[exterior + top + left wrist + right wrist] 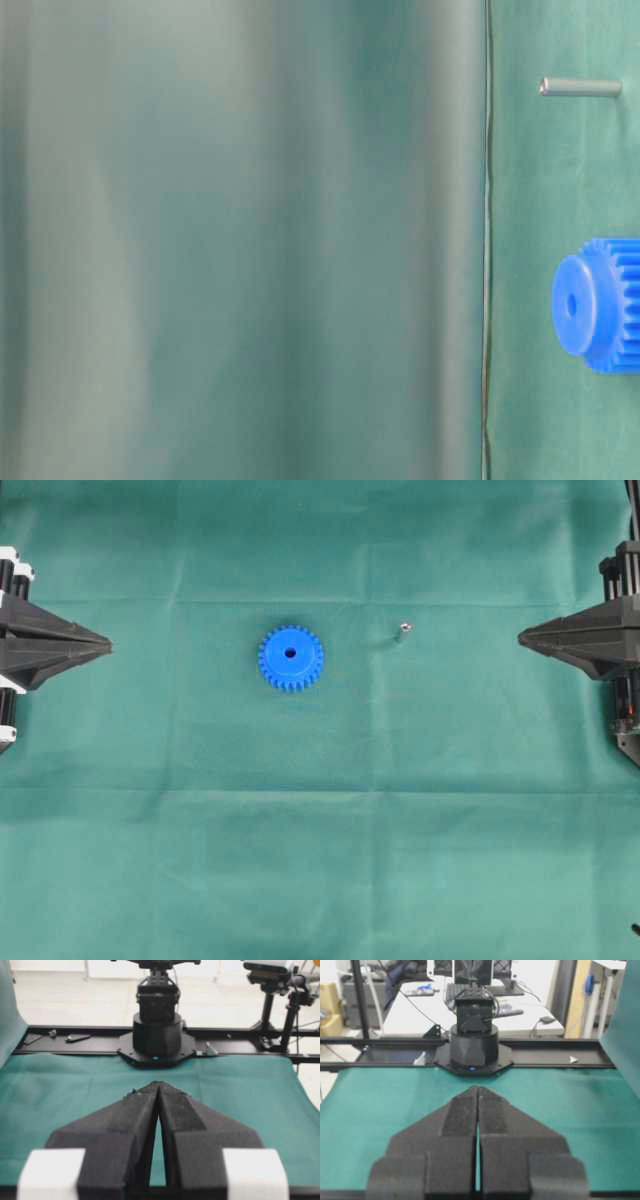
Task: Insert the shaft placed at a random location into the center hole of the medium gear at another random location.
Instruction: 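Move the open right gripper left toward the silver shaft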
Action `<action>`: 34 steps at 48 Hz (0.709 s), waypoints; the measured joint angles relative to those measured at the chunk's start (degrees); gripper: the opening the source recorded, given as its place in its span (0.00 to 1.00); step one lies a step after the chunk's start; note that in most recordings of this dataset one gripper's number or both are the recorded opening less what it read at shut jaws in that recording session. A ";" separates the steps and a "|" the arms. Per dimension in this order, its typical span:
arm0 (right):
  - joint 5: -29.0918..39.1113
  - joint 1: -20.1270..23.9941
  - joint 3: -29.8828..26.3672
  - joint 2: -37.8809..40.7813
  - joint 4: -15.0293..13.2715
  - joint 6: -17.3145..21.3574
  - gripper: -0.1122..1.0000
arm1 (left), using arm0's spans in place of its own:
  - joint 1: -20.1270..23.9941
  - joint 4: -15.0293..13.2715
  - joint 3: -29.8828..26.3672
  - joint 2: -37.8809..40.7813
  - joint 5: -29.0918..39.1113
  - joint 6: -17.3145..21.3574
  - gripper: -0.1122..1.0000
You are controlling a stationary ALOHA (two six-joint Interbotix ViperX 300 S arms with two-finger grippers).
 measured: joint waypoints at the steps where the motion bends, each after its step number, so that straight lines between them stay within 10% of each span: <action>1: 0.00 0.00 0.09 0.09 0.09 0.09 0.11 | 0.09 0.00 0.00 -0.09 0.09 0.00 0.10; 34: -0.35 -5.89 0.70 11.95 0.09 0.09 0.17 | 0.00 0.35 -0.44 0.18 1.85 -0.53 0.10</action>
